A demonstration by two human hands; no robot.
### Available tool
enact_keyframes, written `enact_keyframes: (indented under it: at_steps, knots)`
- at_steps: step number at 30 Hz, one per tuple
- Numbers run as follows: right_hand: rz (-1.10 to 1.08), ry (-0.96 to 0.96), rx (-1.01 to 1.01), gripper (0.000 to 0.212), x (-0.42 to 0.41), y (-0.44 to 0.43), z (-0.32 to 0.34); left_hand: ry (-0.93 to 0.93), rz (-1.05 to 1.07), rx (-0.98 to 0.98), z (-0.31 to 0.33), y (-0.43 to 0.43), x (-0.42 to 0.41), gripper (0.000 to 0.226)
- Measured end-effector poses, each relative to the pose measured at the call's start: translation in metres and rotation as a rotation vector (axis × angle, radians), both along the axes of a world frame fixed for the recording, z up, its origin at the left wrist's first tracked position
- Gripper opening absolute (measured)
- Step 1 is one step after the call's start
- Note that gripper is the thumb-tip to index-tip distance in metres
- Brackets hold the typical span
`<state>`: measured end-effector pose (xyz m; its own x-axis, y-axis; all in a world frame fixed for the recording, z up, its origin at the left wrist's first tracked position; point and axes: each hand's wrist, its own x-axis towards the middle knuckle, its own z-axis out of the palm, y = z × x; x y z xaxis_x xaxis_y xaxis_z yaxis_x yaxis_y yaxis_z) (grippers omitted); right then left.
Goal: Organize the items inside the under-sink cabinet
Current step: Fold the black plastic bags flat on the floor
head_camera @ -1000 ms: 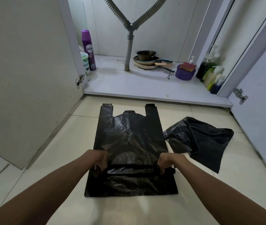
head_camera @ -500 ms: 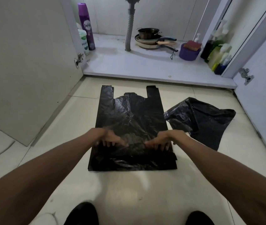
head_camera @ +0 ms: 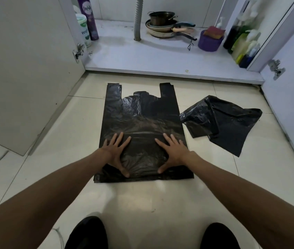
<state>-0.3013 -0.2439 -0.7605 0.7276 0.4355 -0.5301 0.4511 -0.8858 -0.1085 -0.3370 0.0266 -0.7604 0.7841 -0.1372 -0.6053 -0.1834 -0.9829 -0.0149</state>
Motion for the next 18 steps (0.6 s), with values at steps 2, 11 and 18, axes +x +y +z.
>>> enact_keyframes:
  at_steps: [2, 11, 18]
  knots:
    - [-0.024, -0.011, -0.080, 0.144, 0.008, -0.026, 0.003, 0.033, 0.018, 0.044, 0.002, 0.016, 0.001, 0.162]
    - [-0.085, 0.023, -0.483, 0.147, 0.022, -0.047, 0.022, 0.101, -0.066, 0.335, 0.018, 0.025, 0.012, 0.168]
    - [-0.017, -0.032, -0.415, 0.060, 0.029, 0.023, 0.063, 0.007, 0.051, 0.145, 0.054, -0.023, 0.054, 0.087]
